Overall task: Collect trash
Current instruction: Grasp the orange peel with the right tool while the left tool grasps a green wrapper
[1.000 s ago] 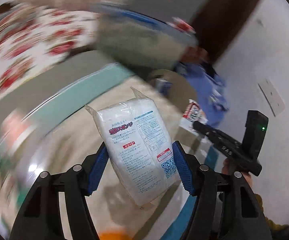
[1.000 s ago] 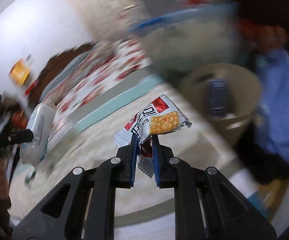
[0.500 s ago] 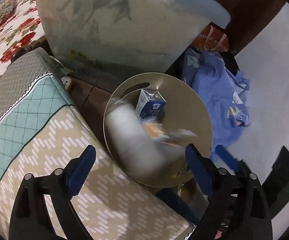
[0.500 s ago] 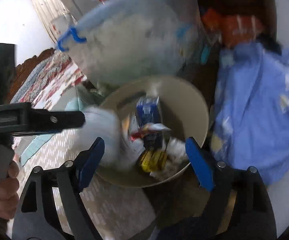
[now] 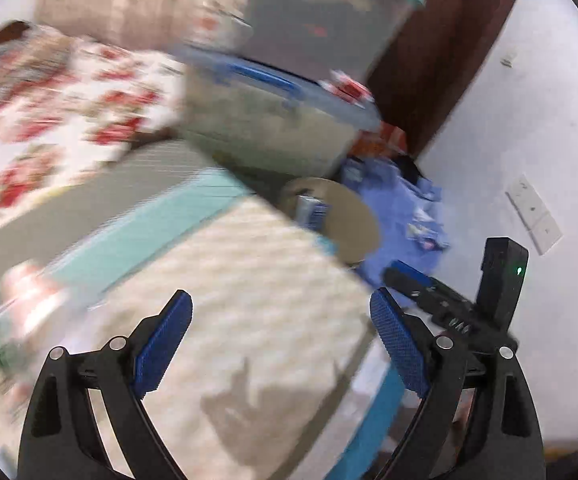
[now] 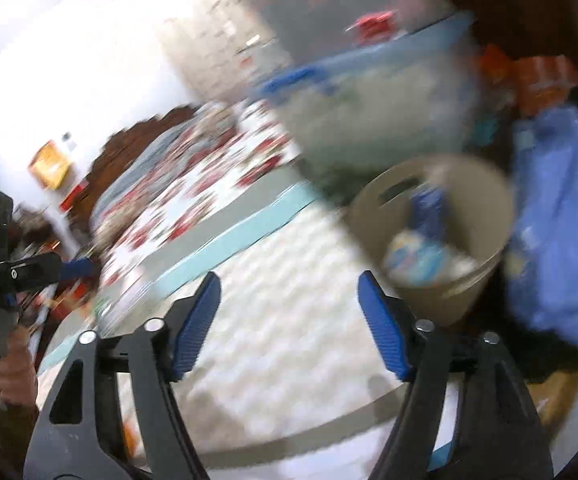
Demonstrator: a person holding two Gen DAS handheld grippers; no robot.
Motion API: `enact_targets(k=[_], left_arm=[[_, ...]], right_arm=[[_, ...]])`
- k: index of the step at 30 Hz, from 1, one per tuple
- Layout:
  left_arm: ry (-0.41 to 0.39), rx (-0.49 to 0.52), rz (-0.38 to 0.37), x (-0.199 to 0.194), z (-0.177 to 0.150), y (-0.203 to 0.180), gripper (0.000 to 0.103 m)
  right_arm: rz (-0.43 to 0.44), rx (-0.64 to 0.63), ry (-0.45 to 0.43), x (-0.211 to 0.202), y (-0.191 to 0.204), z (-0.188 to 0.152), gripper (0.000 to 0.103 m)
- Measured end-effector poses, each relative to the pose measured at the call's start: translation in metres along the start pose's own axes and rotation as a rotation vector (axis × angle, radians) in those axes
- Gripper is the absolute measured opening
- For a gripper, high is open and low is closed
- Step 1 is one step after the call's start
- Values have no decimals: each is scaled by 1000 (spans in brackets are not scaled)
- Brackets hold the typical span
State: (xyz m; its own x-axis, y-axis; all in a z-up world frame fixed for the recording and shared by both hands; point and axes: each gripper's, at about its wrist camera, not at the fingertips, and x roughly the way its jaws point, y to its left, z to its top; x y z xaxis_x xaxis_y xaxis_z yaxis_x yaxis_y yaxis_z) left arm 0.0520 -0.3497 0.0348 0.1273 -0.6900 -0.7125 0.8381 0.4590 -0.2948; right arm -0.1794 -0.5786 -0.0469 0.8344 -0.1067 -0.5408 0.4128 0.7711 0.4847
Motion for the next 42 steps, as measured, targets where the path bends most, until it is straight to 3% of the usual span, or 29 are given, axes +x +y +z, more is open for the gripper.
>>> enact_targets(k=[3, 8, 10, 12, 13, 17, 18, 20, 22, 23, 25, 26, 27, 28, 29, 33, 37, 42], left_arm=[[-35, -30, 131, -55, -48, 41, 85], [-115, -152, 269, -135, -115, 108, 85], [-152, -218, 318, -164, -132, 137, 85], [-170, -291, 448, -189, -152, 171, 85], [-165, -318, 484, -196, -158, 183, 85], [-68, -434, 577, -191, -184, 232, 85], [-44, -441, 575, -183, -190, 236, 85], [-5, -453, 562, -169, -196, 246, 85], [75, -502, 581, -148, -205, 261, 82], [89, -535, 566, -141, -210, 267, 74], [74, -596, 528, -137, -215, 276, 72], [51, -589, 546, -138, -215, 274, 51], [62, -576, 580, -135, -214, 272, 43], [66, -567, 596, -132, -213, 270, 13], [78, -576, 567, -128, -213, 269, 1], [32, -563, 504, -134, -211, 251, 0], [-24, -543, 368, -146, -207, 222, 0], [-21, -495, 251, -135, -198, 185, 0]], right_arm=[[117, -13, 103, 13, 42, -43, 51], [280, -155, 294, 34, 123, -123, 52], [270, -264, 341, 35, 157, -154, 58], [227, -398, 364, 35, 191, -184, 65], [203, -439, 364, 36, 200, -193, 70], [59, -556, 332, 46, 221, -215, 72], [49, -559, 334, 49, 223, -214, 71], [48, -535, 330, 54, 216, -203, 59], [39, -501, 337, 62, 215, -195, 32], [37, -474, 339, 65, 213, -189, 27], [73, -376, 340, 65, 203, -178, 15], [89, -335, 336, 65, 198, -173, 12], [99, -301, 335, 65, 194, -170, 12], [99, -267, 332, 65, 189, -167, 12], [95, -252, 332, 65, 187, -165, 12], [113, -195, 330, 61, 177, -158, 12], [163, -100, 321, 53, 162, -145, 12], [168, -31, 313, 50, 146, -138, 12]])
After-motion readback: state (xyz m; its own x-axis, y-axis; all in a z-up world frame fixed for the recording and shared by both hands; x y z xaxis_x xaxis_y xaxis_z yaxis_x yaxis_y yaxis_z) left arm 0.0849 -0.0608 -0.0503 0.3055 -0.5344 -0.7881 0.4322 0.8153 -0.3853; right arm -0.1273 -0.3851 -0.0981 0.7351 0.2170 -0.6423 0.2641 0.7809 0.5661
